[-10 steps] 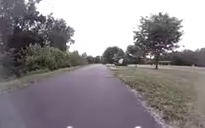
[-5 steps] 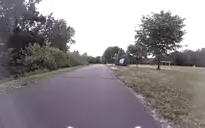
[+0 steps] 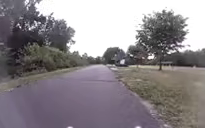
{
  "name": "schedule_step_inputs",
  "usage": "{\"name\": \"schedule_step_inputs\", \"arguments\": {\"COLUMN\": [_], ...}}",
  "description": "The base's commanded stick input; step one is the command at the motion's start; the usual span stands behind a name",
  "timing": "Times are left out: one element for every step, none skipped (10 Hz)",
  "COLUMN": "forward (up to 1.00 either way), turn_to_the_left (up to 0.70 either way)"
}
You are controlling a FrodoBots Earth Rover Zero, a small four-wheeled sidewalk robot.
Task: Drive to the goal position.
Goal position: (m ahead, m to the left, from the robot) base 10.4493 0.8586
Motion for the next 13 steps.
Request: {"name": "schedule_step_inputs", "arguments": {"forward": [0.70, 0.70, 0.70, 0.70, 0.70, 0.70, 0.70, 0.70, 0.70, 0.70, 0.70, 0.70, 0.70], "turn_to_the_left": [-0.13, -0.13, -0.07, -0.02, 0.00, 0.00, 0.00, 0.00, 0.00, 0.00, 0.00, 0.00, 0.00]}}
